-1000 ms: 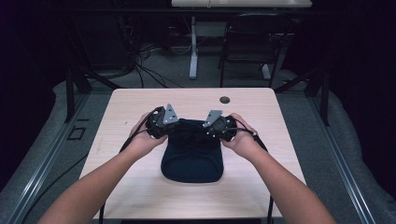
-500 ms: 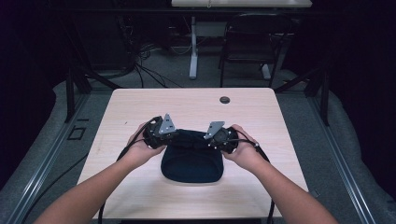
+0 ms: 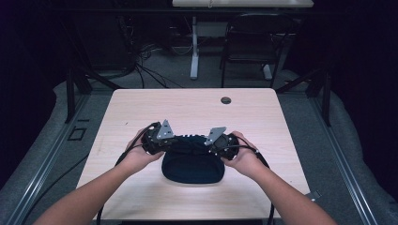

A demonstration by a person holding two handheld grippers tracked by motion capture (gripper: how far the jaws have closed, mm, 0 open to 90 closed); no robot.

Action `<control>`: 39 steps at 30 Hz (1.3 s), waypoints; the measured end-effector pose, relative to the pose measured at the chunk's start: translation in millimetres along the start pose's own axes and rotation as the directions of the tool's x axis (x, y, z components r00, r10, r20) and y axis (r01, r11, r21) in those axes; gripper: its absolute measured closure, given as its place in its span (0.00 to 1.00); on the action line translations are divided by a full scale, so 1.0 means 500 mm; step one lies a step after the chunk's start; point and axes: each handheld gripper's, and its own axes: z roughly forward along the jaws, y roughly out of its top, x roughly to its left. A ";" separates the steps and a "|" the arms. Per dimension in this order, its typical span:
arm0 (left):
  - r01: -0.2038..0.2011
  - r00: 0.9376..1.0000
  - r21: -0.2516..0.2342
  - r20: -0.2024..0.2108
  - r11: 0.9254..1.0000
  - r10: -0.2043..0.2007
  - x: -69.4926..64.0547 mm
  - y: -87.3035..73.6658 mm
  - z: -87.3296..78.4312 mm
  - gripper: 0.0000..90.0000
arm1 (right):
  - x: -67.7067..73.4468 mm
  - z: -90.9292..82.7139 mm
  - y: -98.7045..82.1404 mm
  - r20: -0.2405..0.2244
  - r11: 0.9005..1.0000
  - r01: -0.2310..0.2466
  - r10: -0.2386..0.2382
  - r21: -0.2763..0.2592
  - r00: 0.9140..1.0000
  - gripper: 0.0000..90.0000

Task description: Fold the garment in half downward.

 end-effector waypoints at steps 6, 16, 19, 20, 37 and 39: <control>0.002 1.000 0.001 0.012 1.000 -0.002 -0.008 -0.010 -0.001 0.89 | 0.012 0.002 -0.004 -0.002 1.000 0.009 -0.009 0.007 1.000 0.95; 0.008 1.000 -0.004 0.029 1.000 -0.008 -0.020 -0.021 -0.008 0.89 | 0.024 -0.006 -0.005 0.000 1.000 0.011 -0.011 0.000 1.000 0.95; 0.010 0.999 -0.003 0.038 1.000 -0.010 -0.027 -0.027 -0.006 0.89 | 0.034 -0.002 -0.011 -0.008 1.000 -0.001 0.001 0.004 1.000 0.95; 0.008 0.999 0.001 0.043 1.000 -0.008 -0.029 -0.029 -0.006 0.89 | 0.036 -0.001 -0.012 -0.007 1.000 0.008 -0.008 0.013 1.000 0.95; 0.011 0.996 0.016 0.087 1.000 -0.012 -0.058 -0.048 0.000 0.88 | 0.068 0.010 -0.041 -0.043 1.000 -0.022 0.022 0.007 0.999 0.95; 0.009 0.995 0.018 0.097 1.000 -0.011 -0.063 -0.050 0.000 0.88 | 0.070 0.010 -0.045 -0.041 1.000 -0.017 0.017 0.013 0.999 0.95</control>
